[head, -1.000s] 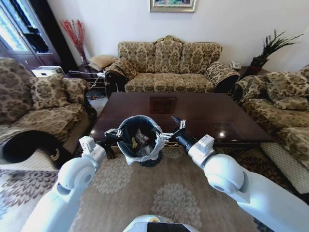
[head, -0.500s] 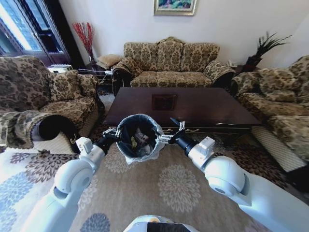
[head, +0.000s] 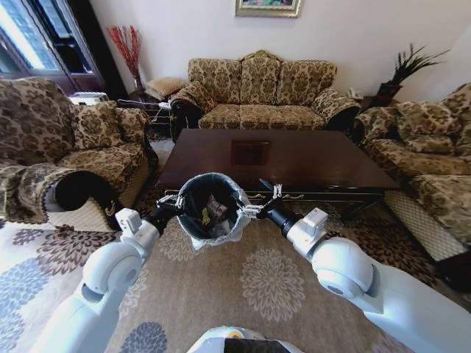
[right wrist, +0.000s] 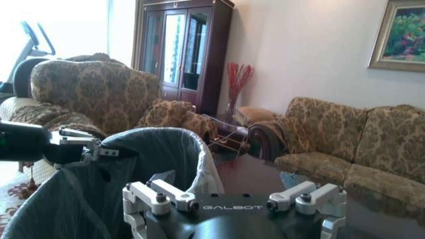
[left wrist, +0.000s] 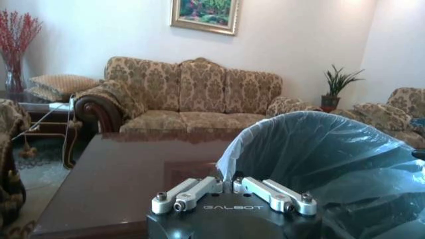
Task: Move to the front of the table and place the trash on the table into the trash bin.
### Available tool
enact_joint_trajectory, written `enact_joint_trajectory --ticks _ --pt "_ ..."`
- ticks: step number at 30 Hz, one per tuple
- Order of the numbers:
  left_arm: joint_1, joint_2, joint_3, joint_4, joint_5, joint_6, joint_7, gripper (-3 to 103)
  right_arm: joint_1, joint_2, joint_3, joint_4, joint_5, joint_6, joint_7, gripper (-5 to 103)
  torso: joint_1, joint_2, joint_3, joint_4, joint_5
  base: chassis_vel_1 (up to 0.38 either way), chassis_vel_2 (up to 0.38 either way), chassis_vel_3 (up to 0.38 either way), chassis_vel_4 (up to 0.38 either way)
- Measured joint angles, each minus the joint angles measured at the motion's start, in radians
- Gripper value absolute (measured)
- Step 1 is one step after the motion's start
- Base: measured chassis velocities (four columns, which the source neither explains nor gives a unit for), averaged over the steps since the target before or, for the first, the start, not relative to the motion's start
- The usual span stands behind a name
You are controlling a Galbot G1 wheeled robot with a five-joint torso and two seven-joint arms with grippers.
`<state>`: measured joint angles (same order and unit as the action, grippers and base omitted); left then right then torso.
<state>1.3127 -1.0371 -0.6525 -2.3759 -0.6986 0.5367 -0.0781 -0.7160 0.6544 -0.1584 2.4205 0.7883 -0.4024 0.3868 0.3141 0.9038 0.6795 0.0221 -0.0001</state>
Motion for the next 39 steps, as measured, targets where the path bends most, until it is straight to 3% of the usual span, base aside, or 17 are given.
enact_joint_trajectory --ticks 39 --pt "0.0 0.0 0.001 0.001 0.0 0.001 0.001 3 0.0 0.0 0.0 -0.001 -0.001 0.0 0.0 100 0.0 0.0 0.0 -0.0002 0.0 0.0 0.0 0.0 0.0"
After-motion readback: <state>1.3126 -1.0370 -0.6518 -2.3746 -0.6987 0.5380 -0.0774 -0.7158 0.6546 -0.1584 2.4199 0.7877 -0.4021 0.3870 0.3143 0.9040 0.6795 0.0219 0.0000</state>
